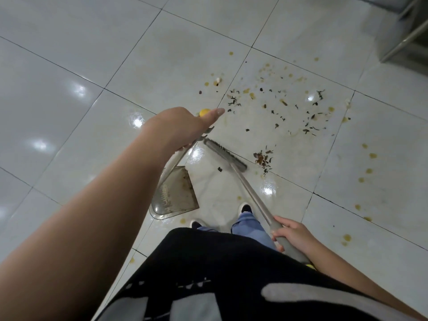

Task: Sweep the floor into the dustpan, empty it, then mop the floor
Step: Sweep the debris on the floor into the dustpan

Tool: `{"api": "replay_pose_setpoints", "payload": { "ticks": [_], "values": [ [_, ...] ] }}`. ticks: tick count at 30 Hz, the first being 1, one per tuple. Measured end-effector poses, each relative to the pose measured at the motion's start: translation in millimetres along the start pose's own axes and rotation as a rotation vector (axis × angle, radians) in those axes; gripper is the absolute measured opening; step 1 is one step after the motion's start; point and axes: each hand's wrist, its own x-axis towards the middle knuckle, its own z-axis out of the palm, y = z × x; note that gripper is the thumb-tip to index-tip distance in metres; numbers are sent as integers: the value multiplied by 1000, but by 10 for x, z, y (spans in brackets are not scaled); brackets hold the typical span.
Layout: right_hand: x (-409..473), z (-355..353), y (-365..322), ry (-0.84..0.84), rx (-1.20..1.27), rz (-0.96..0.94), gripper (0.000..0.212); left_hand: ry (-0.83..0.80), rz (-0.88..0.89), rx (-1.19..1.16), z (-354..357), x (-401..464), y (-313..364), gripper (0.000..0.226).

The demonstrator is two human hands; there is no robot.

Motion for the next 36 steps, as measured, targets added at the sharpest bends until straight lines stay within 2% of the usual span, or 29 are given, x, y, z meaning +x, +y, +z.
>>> {"api": "replay_pose_setpoints", "payload": {
  "ticks": [3,5,7,9,12,14,18,22,25,29,36],
  "values": [
    [-93,87,-147,-116,345,39,51,-5,9,-6,18,5,26,81],
    [-118,111,-291,-224,533,92,31,0,8,-2,26,11,30,82],
    [-107,131,-401,-336,608,138,15,6,3,3,29,22,21,83],
    [-76,235,-414,-373,606,150,16,9,-1,4,24,21,-2,84],
    [61,524,-310,-270,476,112,43,20,9,18,27,3,-18,87],
    [176,652,-218,-227,394,121,50,19,-5,23,47,-14,-10,87],
    [232,582,-70,-214,454,223,41,27,-27,-14,28,8,-14,83],
    [271,401,-132,-248,583,204,11,22,-16,-17,21,-7,-59,80],
    [460,416,-442,-253,689,178,21,21,-11,-21,6,-20,-83,80],
    [566,508,-701,-295,847,155,21,27,-21,-56,-60,-7,-88,77],
    [117,118,-365,-354,848,177,11,24,-16,-25,-59,66,-79,81]
  ]
}}
